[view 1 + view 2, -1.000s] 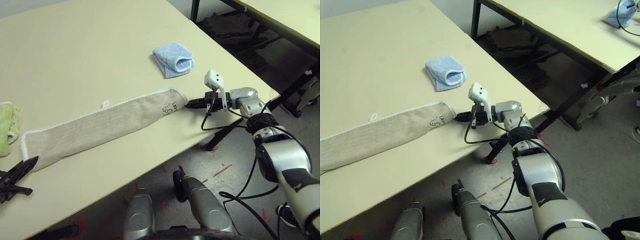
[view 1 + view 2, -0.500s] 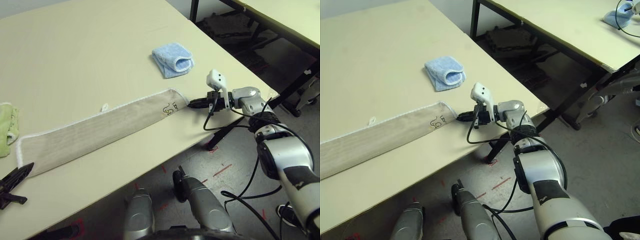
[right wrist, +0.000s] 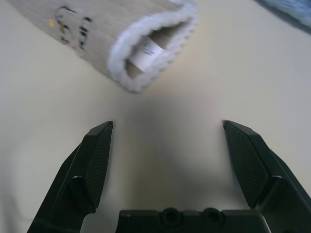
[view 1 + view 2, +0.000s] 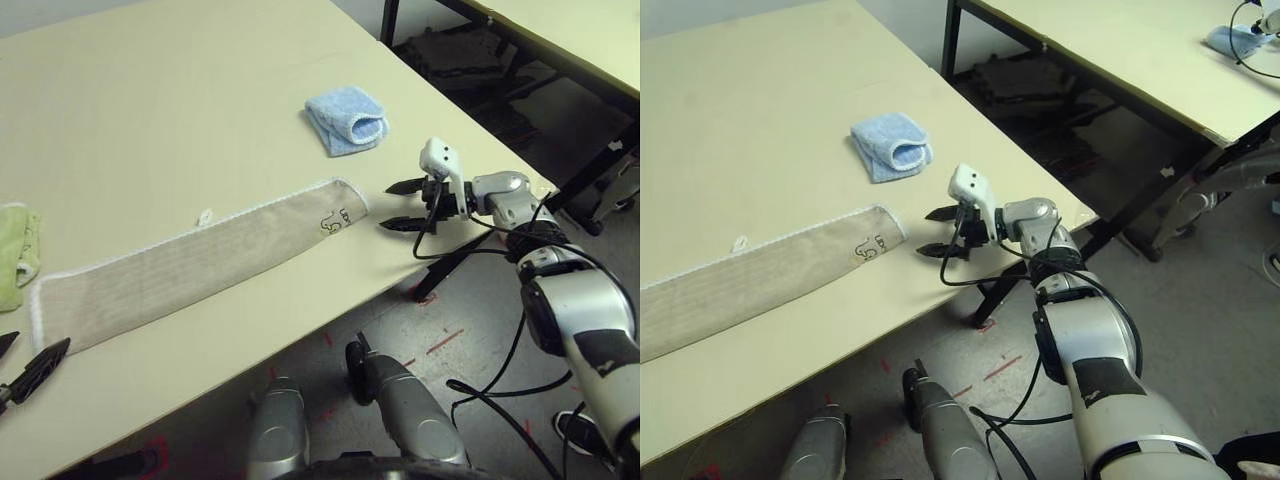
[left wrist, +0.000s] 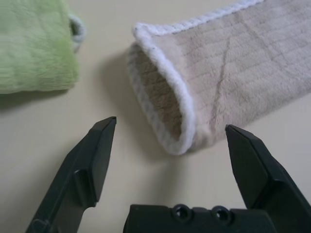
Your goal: Fold the towel and set it aside.
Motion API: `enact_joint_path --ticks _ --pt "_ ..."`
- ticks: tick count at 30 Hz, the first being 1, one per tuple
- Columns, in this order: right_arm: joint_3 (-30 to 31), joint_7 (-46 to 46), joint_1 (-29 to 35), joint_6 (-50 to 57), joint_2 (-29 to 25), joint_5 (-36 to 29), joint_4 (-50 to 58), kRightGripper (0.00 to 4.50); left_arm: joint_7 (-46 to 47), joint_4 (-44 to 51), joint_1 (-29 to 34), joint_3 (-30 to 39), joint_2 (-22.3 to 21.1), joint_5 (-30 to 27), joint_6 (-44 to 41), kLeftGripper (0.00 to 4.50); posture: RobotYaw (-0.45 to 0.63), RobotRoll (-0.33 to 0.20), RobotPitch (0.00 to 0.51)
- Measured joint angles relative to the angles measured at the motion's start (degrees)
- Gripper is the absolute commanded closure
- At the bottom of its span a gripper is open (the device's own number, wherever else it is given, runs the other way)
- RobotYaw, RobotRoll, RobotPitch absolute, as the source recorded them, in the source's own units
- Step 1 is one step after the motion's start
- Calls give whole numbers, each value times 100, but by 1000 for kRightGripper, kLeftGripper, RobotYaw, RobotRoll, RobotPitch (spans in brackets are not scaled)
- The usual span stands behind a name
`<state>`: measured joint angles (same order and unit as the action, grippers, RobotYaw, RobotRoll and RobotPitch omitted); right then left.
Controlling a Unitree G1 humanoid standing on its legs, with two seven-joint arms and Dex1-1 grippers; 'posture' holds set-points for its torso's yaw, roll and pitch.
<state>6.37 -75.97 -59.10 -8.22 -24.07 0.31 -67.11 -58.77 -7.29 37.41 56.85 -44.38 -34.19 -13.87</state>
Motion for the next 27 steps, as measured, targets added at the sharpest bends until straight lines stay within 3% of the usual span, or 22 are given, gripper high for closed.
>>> enact_joint_path --ticks 10,16,21,27 --pt "-147 -263 -214 902 -65 -30 -241 0 -2030 -953 29 330 -1109 -142 413 20 31 0 220" --pt "-95 -474 -491 1521 -86 80 -390 0 -3233 -1339 -492 58 -1721 -117 1161 20 22 0 220" --pt "5 -656 -796 2360 -79 213 -504 0 -3314 -1002 -1052 -542 -1579 -127 1456 20 2 0 220" --pt "127 -952 -1191 3532 30 308 -602 0 -3162 -384 -1096 -818 -1226 -94 1470 20 0 0 224"
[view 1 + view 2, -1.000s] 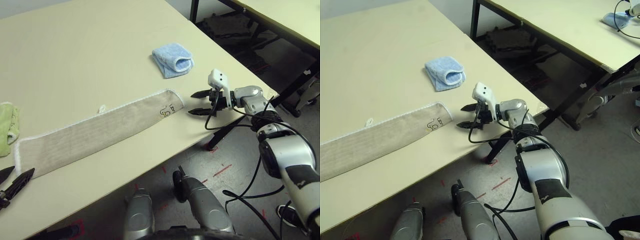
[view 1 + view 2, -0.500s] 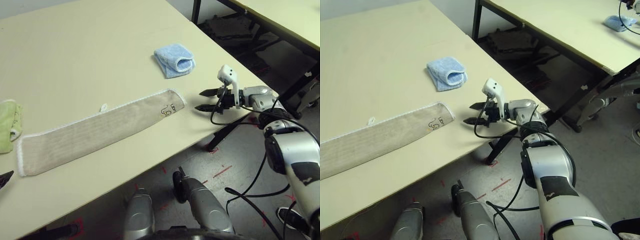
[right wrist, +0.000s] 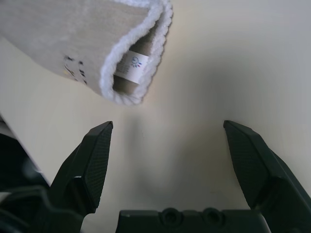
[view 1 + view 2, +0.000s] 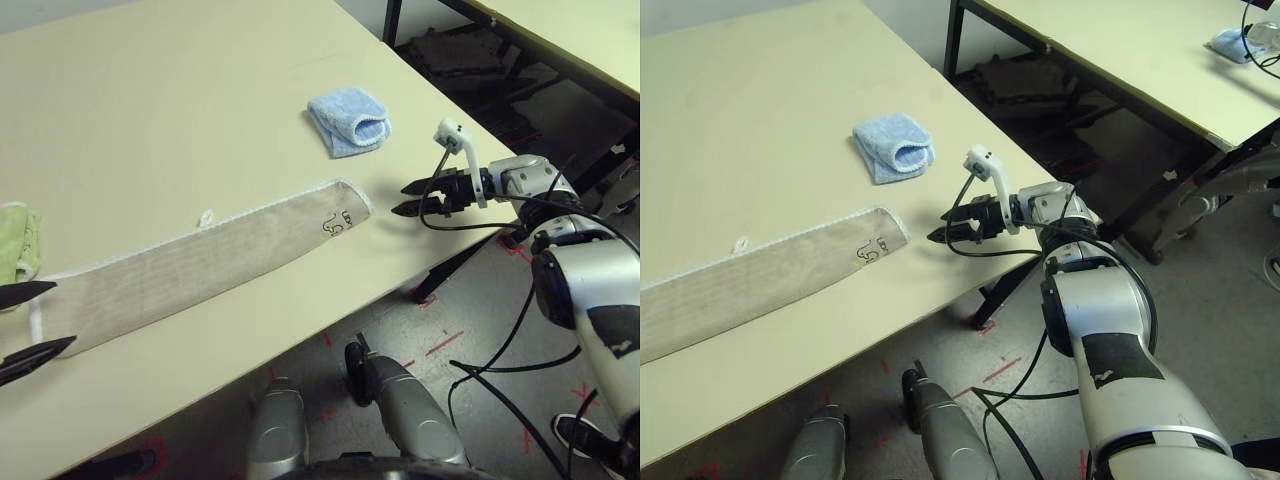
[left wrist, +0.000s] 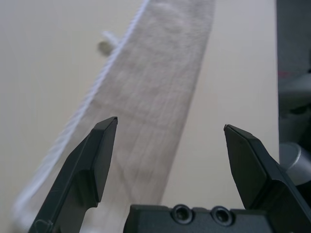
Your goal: Fold the towel and set it aside.
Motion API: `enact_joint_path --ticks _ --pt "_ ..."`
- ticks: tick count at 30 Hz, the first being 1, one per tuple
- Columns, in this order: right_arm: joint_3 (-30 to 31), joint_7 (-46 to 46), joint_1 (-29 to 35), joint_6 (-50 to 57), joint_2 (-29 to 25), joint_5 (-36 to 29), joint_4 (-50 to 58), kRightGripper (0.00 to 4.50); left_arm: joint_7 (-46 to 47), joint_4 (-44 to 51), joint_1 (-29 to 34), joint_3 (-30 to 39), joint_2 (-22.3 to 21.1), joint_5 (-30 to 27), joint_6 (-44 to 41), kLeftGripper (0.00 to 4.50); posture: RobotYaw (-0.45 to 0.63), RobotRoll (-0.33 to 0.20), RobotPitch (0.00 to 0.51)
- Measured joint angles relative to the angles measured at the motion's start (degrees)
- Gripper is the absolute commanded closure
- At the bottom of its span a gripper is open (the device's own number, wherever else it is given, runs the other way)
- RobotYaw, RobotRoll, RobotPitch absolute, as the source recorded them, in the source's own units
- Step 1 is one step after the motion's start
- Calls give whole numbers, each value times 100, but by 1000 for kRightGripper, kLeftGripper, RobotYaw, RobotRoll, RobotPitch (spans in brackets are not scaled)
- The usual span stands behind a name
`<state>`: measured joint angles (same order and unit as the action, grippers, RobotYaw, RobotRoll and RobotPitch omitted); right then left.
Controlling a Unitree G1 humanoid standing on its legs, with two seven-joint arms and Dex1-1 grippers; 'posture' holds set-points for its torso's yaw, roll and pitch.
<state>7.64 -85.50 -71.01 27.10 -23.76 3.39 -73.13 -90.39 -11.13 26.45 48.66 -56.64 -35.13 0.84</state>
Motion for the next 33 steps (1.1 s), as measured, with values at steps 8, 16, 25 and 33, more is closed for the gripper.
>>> enact_joint_path --ticks 8,16,25,33 --pt "244 -636 -351 1220 364 183 -144 0 38 57 93 4 -3 147 11 20 8 0 227" --pt "135 -430 -375 1624 647 166 -163 0 47 123 279 95 38 183 40 20 31 0 227" --pt "-860 919 -365 2098 946 -399 -247 0 114 302 405 114 150 199 60 20 35 0 224" --pt "-1344 1744 -361 2020 1143 -672 -249 0 171 463 412 113 153 203 60 20 36 0 224"
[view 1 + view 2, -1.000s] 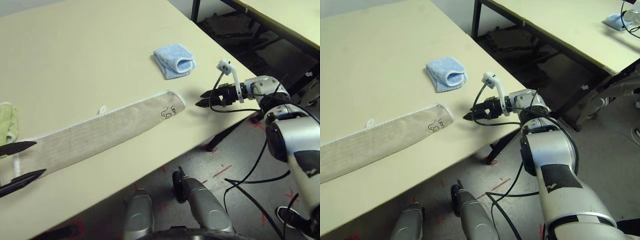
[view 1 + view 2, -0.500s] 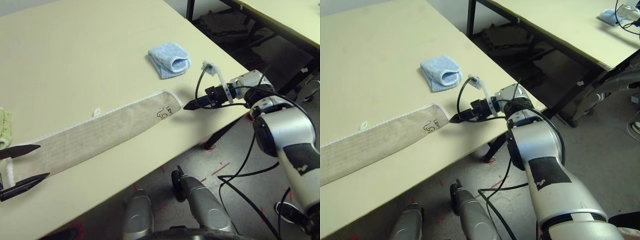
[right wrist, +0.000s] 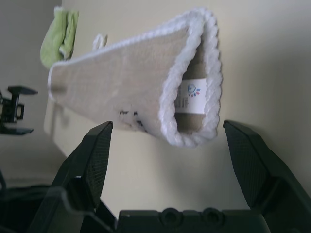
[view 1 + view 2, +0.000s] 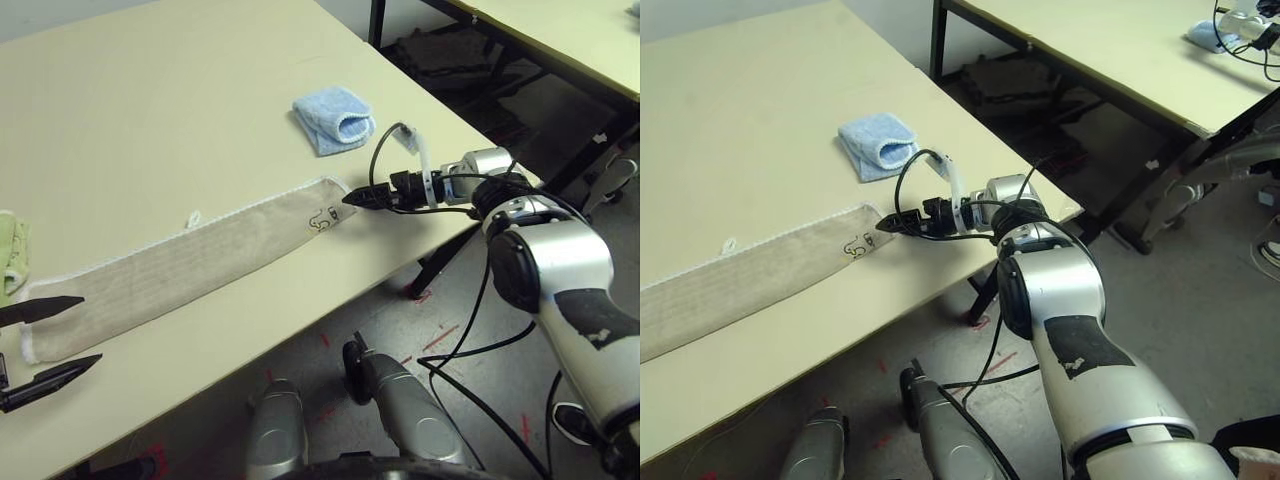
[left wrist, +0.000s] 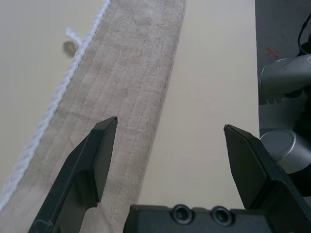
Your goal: Fold the towel and set it aside.
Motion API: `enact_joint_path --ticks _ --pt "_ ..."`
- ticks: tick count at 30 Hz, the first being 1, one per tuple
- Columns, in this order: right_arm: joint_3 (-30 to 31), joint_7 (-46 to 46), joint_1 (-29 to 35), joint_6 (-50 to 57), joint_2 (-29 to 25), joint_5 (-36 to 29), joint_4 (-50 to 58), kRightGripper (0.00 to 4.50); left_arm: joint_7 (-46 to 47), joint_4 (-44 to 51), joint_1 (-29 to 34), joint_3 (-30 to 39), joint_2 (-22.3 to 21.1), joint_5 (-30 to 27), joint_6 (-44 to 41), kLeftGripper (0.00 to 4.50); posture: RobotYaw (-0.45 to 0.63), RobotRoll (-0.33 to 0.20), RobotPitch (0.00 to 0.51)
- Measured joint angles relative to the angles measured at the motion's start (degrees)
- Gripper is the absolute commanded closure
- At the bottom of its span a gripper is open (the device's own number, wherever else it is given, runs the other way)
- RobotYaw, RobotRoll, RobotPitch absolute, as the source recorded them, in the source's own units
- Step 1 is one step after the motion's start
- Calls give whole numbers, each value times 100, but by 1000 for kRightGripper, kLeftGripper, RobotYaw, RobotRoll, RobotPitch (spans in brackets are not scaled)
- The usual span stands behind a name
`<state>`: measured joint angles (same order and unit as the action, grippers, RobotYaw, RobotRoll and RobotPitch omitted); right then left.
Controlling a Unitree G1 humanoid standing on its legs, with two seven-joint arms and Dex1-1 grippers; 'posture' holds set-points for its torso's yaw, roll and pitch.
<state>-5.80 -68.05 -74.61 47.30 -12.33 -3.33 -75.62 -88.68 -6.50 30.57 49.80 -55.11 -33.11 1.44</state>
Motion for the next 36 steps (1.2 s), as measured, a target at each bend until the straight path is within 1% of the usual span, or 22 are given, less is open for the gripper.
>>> enact_joint_path --ticks 10,19,22,24,28,30,33,34,36 --pt "-236 308 -4 -81 184 -138 15 0 68 112 -36 -14 -2 1 -46 20 30 0 224" --pt "-205 135 -56 -60 381 -113 37 0 179 203 -209 -65 -2 -9 -218 20 32 0 230" --pt "-168 63 -64 -49 434 -92 38 470 215 260 -245 -116 4 -10 -270 0 33 0 233" --pt "-128 32 -64 -41 447 -66 37 1051 234 303 -268 -129 11 -10 -298 0 34 0 233" --pt "-43 12 -62 -18 498 -55 -7 2578 259 348 -291 -132 15 -10 -317 0 33 0 233" --pt "-33 2 -62 -18 497 -55 -12 3169 273 368 -290 -132 17 -9 -326 0 32 0 233" --pt "-32 -121 -77 -18 481 -70 -4 4252 305 401 -293 -133 24 -8 -347 0 29 0 236" --pt "-31 -149 -87 -19 474 -73 3 4483 308 415 -295 -136 25 -8 -350 0 29 0 236" --pt "-10 -164 -94 -58 443 -62 8 4483 322 440 -301 -151 33 -9 -363 0 29 0 236"
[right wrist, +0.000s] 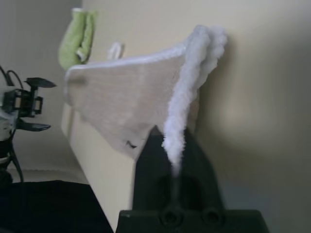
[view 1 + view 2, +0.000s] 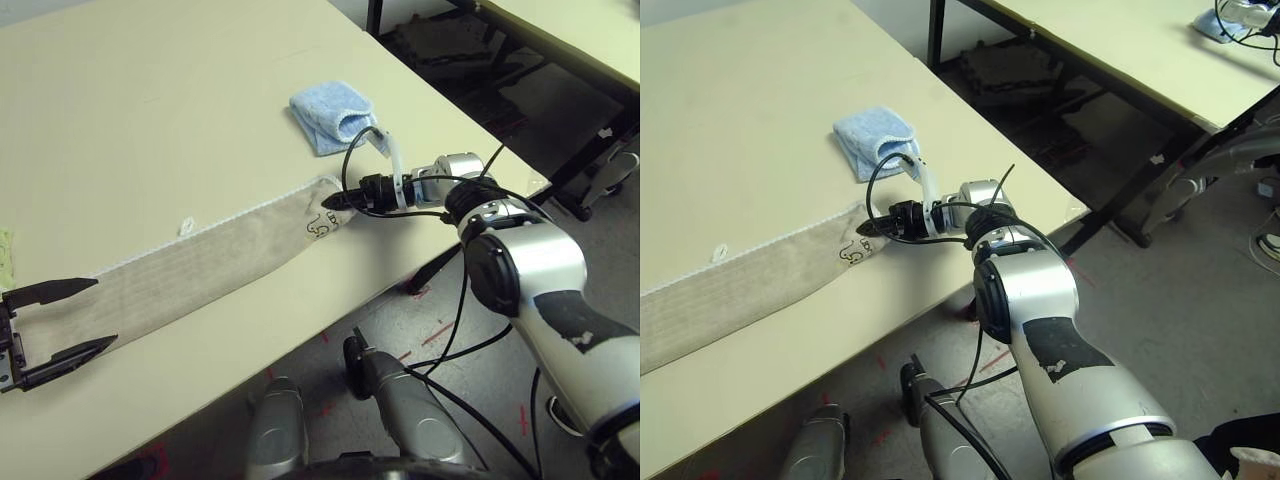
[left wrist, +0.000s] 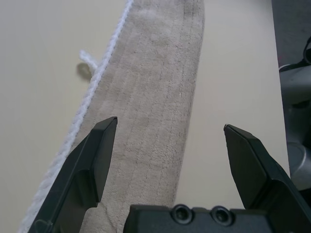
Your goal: Fold the towel and set it aside.
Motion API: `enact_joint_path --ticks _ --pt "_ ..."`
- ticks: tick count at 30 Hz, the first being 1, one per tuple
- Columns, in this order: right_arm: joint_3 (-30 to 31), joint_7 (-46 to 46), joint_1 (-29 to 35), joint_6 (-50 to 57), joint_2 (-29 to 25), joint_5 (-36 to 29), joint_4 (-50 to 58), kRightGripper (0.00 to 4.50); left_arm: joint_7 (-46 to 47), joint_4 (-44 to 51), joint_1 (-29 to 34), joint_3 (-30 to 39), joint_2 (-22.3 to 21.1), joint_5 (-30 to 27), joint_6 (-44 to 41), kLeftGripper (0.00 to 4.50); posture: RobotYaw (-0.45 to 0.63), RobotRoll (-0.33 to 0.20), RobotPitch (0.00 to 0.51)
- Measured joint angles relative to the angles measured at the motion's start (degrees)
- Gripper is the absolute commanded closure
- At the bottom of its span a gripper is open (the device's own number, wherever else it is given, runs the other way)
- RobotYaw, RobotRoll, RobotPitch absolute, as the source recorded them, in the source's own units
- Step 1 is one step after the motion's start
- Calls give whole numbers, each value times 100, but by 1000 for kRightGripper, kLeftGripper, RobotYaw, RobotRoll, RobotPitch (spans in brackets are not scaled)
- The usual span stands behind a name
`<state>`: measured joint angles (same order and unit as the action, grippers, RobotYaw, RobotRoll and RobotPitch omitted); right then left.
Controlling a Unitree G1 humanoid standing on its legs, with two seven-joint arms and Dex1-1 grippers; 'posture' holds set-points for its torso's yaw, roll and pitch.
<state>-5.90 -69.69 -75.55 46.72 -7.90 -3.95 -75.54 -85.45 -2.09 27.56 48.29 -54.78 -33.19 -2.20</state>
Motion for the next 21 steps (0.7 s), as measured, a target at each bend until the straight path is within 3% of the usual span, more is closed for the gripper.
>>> enact_joint_path --ticks 21 --pt "520 325 4 -868 -777 705 -107 4483 29 -36 -135 -116 53 3 -36 0 17 0 237"
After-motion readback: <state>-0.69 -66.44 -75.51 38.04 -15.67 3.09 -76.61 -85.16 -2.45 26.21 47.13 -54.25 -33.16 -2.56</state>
